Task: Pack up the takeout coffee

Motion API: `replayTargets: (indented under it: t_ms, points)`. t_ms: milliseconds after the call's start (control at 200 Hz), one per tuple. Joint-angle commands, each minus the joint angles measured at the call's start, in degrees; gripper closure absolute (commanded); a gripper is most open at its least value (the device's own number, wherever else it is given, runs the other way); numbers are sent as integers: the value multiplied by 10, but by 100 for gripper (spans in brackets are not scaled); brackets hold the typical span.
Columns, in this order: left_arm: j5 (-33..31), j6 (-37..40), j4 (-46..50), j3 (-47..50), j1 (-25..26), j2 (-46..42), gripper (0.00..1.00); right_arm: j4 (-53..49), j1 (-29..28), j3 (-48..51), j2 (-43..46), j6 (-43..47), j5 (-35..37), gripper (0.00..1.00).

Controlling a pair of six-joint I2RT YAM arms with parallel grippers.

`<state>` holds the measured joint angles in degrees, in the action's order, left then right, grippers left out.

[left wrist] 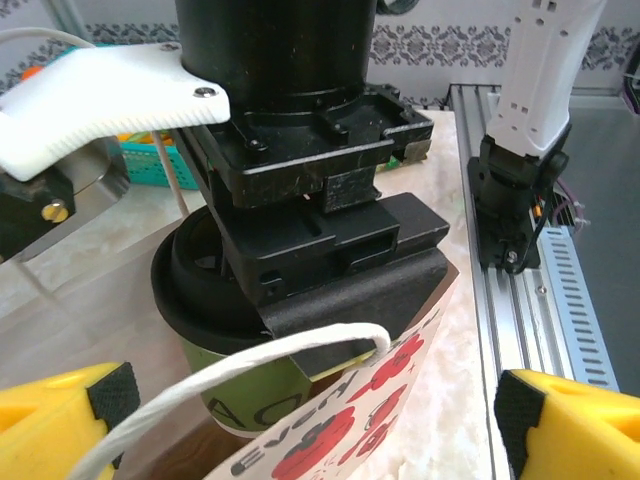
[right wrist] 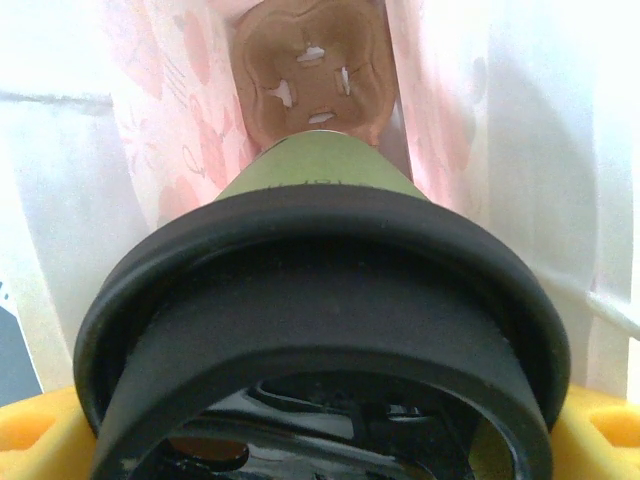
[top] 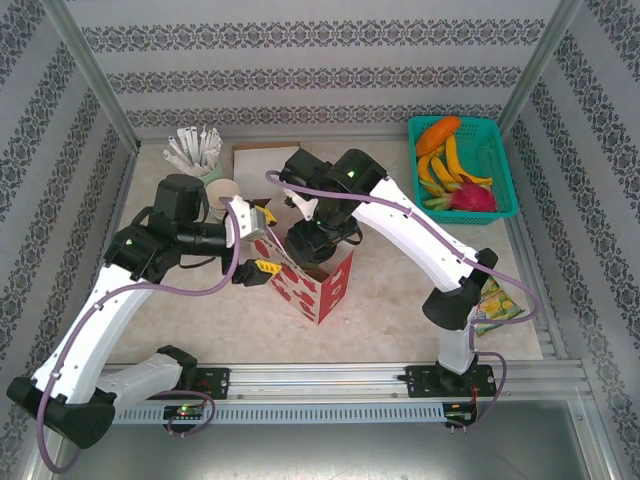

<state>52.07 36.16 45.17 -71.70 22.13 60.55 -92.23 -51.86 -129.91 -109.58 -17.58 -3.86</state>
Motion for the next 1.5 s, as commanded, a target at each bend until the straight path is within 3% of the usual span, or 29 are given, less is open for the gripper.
replayTargets:
  t_ms: [0,120,235,330,600,709,984,1079,1189,1299,1389,1494]
  points:
    - [45,64,6,-30,2,15,14,-20,0,-10,-10,8,14,37]
    - [83,103,63,-60,1,26,34,-20,1,-12,-12,1,16,37]
    - [98,105,74,-51,-1,13,74,-24,1,-12,-15,-6,20,37]
    - [106,103,58,-24,-5,-12,100,-35,2,-13,-20,-13,37,37]
    - [93,56,-1,27,-17,-57,100,-46,-11,-7,-25,10,52,36]
    - [88,40,-5,20,-16,-43,89,-41,-17,-6,-29,29,29,36]
    - [64,13,-29,19,-16,-33,94,-36,-28,-5,-34,59,-2,37]
    - [51,-5,-41,22,-16,-36,82,-36,-28,0,-36,61,9,37]
    - [35,-64,-92,37,-29,-52,55,-35,-28,1,-36,66,10,37]
    - [40,-115,-153,61,-51,-78,40,-36,-28,2,-37,71,13,37]
    - [40,-149,-200,88,-63,-106,33,-36,-28,1,-38,73,14,37]
    - [-4,-205,-273,129,-73,-144,22,-34,-28,3,-37,76,11,37]
